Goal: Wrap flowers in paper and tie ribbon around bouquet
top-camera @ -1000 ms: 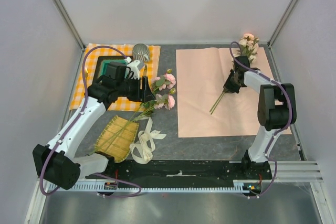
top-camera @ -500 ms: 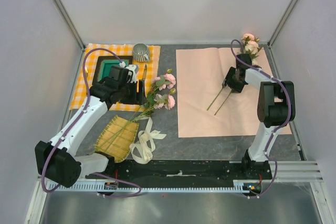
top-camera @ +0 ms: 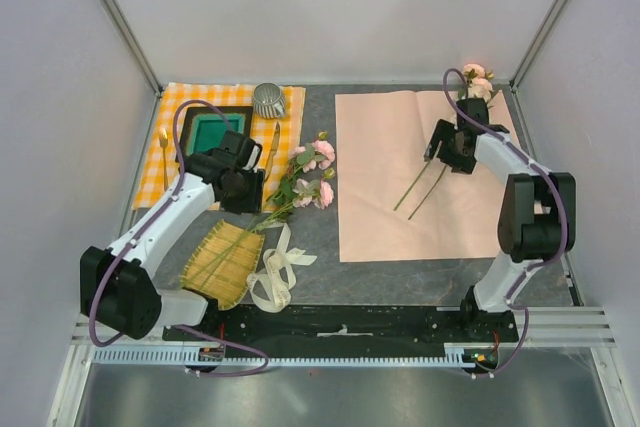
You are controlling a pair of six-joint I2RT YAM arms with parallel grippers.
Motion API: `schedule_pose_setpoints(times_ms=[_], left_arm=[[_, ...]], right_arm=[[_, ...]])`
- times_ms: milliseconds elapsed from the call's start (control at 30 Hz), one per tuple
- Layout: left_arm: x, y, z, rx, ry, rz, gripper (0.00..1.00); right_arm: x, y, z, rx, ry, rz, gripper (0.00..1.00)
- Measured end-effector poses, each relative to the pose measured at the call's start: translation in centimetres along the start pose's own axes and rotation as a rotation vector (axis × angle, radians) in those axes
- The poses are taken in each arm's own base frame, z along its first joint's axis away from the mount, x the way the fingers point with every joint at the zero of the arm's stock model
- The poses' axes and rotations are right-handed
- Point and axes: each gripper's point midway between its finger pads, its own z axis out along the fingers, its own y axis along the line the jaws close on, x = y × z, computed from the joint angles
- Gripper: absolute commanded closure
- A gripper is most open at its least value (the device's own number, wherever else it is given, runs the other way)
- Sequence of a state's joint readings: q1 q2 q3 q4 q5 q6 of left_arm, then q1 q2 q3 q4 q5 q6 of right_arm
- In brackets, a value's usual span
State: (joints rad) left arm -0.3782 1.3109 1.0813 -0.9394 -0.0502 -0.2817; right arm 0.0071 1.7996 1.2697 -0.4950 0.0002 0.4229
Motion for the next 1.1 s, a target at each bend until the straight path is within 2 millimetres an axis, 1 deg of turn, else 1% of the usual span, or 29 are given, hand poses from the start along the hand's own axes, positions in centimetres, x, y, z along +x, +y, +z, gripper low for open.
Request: schedule_pose_setpoints(times_ms=[33,67,133,167,233,300,400,467,567,633,700,800,867,1033,1067,1100], left_arm=[[0.3,0.0,0.1,-0.004,0.014,0.007,0.54],[0.4,0.0,0.2,-0.005,0.024,0.015,0.54],[0.6,0.1,0.4,-0.01,0.036,0.044,0.53],[0.6,0.2,0.5,-0.018,0.038,0.057,0.51],[0.4,0.3,1.0,-0.027,0.039,0.08,0.49],[0.3,0.3,2.0,-0.031,0.054,0.097,0.49],[0.3,0.3,4.4,-0.05,0.104,0.111,0.5],[0.3,0.5,5.7,-0.072,0.132,0.116,0.5],[0.0,0.8,7.2,-0.1,0.147,0.122,0.53],[-0.5,0.9,7.6,-0.11,0.136,0.125,0.54],[-1.0,0.8,8.0,-0.11,0.122,0.126,0.6],[-1.7,0.7,8.7,-0.117,0.111,0.132,0.62],[-1.9,0.8,9.2,-0.124,0.112,0.134,0.65],[-2.1,0.8,9.4,-0.122,0.105,0.138,0.64],[-2.1,0.8,9.5,-0.12,0.104,0.137,0.61],[-2.1,0.8,9.5,-0.118,0.103,0.137,0.6]], right_arm=[[0.1,0.0,-0.5,-0.005,-0.008,-0.006,0.16],[0.3,0.1,-1.2,-0.01,-0.018,-0.01,0.16],[1.0,0.7,-2.9,-0.037,-0.041,-0.025,0.17],[1.5,1.4,-4.0,-0.064,-0.057,-0.04,0.17],[2.9,3.4,-6.0,-0.128,-0.084,-0.082,0.17],[4.9,6.6,-8.4,-0.224,-0.107,-0.149,0.17],[7.8,10.8,-11.4,-0.382,-0.108,-0.227,0.17],[8.6,11.7,-12.3,-0.429,-0.099,-0.237,0.17],[9.1,11.9,-12.7,-0.449,-0.093,-0.24,0.17],[9.4,11.8,-13.2,-0.457,-0.094,-0.244,0.17],[9.4,11.8,-13.9,-0.471,-0.105,-0.245,0.17],[9.2,11.8,-15.1,-0.491,-0.127,-0.246,0.17],[9.1,11.8,-15.7,-0.5,-0.141,-0.245,0.17],[9.1,11.8,-16.3,-0.508,-0.15,-0.245,0.17],[9.1,11.8,-16.4,-0.509,-0.149,-0.243,0.17],[9.1,11.8,-16.4,-0.51,-0.148,-0.244,0.17]])
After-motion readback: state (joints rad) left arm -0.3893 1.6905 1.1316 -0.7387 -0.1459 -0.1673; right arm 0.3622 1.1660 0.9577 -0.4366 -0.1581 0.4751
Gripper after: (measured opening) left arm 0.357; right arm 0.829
